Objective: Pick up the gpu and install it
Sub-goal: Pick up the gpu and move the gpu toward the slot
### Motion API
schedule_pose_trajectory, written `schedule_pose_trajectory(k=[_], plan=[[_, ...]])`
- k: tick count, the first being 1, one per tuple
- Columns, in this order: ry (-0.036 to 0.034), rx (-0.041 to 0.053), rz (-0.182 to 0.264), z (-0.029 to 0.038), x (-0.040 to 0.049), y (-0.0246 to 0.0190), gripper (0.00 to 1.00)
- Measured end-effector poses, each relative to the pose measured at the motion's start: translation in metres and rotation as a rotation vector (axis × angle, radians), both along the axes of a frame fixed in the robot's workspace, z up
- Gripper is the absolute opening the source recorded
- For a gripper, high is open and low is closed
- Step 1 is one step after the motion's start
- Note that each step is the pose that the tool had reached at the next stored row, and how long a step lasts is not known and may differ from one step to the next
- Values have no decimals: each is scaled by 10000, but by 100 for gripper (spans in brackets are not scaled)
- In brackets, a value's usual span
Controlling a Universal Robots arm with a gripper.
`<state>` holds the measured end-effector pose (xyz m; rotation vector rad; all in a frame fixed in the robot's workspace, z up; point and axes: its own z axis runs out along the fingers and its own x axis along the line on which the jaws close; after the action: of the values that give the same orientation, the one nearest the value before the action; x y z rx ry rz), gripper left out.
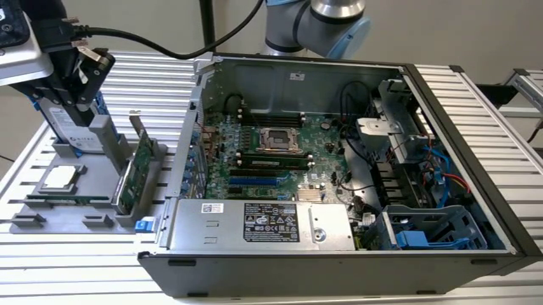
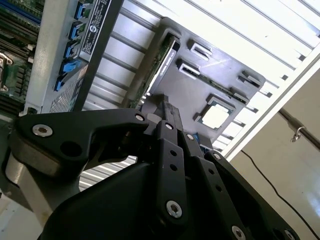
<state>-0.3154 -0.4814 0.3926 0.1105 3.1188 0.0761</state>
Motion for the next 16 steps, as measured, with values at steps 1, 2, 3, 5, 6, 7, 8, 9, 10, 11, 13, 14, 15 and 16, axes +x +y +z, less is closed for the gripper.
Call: schedule_pose_trajectory(k=[1,2,3,5,6,7,8,9,10,11,13,14,15,16], plan=[[0,0,0,0,0,0,0],[0,0,0,0,0,0,0],[0,0,0,0,0,0,0],[0,0,0,0,0,0,100],[0,1,0,0,0,0,100],[0,1,0,0,0,0,100],[0,1,0,0,0,0,100],[0,1,0,0,0,0,100],[0,2,0,0,0,0,100],[0,2,0,0,0,0,100],[0,3,-1,0,0,0,100],[0,3,3,0,1,-1,100],[0,3,4,0,2,-1,100],[0,4,-1,0,0,0,100]])
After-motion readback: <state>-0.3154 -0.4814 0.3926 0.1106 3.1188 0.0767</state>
